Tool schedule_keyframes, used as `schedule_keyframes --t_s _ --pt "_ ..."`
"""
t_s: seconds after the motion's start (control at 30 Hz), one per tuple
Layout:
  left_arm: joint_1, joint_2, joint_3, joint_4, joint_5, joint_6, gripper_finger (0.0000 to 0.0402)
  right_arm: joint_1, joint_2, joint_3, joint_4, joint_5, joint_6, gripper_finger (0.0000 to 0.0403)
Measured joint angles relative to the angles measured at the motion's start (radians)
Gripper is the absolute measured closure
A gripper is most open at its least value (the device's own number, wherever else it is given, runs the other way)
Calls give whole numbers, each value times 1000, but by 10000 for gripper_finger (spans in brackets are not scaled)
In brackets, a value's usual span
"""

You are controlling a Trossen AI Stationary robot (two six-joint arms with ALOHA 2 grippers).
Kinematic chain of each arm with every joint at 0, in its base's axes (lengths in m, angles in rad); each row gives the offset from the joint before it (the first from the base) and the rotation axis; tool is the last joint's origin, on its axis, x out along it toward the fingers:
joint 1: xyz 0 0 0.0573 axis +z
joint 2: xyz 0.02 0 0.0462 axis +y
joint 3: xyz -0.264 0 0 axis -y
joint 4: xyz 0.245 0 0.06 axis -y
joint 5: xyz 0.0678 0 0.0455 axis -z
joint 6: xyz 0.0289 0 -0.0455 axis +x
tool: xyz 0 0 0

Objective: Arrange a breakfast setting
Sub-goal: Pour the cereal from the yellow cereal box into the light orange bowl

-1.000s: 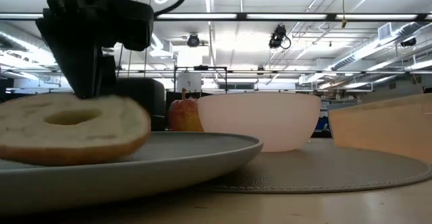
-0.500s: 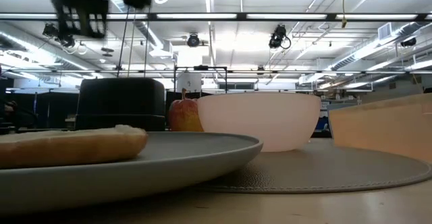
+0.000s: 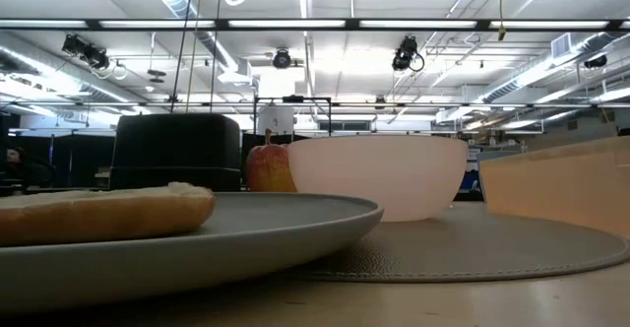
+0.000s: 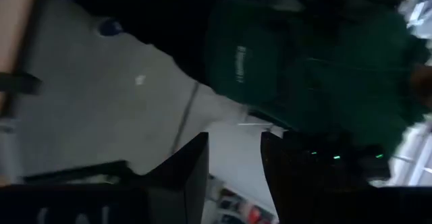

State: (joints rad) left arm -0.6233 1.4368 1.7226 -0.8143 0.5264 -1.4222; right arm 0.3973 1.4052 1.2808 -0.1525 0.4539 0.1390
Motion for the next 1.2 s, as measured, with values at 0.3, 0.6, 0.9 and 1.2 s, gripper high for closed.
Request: schedule_keyframes --t_s 0.3,0.6,0.9,1.2 --pt "-206 0 142 -58 -136 -397 261 -9 0 0 10 -2 -13 252" --pt "-359 -12 143 -173 -133 -808 260 -125 0 0 47 -85 -194 230" --pt "-343 -128 144 -436 -128 -866 260 -294 0 0 46 -277 -228 172" --pt "-271 -176 132 -741 -273 -849 260 -380 0 0 14 -394 -250 166"
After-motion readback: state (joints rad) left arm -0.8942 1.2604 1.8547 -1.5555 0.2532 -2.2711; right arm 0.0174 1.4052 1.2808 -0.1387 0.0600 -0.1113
